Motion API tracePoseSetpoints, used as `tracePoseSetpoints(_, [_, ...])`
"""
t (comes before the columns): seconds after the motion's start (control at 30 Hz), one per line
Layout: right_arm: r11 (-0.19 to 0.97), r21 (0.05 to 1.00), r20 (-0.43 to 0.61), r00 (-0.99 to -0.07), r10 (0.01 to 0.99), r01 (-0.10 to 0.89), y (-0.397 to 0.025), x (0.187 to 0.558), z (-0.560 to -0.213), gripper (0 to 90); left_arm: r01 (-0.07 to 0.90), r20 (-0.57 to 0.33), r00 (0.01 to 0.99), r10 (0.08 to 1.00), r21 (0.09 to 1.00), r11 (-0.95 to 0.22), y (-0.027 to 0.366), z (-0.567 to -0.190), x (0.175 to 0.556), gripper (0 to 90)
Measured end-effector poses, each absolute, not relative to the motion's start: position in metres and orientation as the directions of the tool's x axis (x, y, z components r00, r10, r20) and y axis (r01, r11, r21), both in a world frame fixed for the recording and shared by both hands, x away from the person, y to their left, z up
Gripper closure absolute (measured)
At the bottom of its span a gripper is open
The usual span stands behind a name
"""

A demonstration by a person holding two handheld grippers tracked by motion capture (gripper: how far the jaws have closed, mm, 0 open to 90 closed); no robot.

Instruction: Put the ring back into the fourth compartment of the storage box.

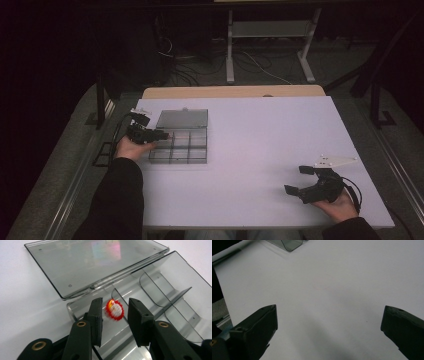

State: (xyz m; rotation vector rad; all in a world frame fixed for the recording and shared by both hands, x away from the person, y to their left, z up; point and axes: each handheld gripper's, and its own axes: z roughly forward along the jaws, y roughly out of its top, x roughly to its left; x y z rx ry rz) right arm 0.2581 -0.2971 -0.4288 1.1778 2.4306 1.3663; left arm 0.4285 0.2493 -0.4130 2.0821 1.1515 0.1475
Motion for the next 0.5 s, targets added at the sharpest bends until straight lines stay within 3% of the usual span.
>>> tracePoseSetpoints(0.33, [0.290,0.769,0.257,-0.690,0.677,0.571,-0.297,0.258,-0.429,0.3,0.677,-0.254,0.598,0.760,0.668,-0.309,0.247,-0.401,0.421,56.8])
tracePoseSetpoints(0.5, [0.289,0.769,0.257,-0.690,0.676,0.570,-0.297,0.257,-0.429,0.3,0.671,-0.247,0.589,0.769,0.679,-0.296,0.246,-0.392,0.415,49.1])
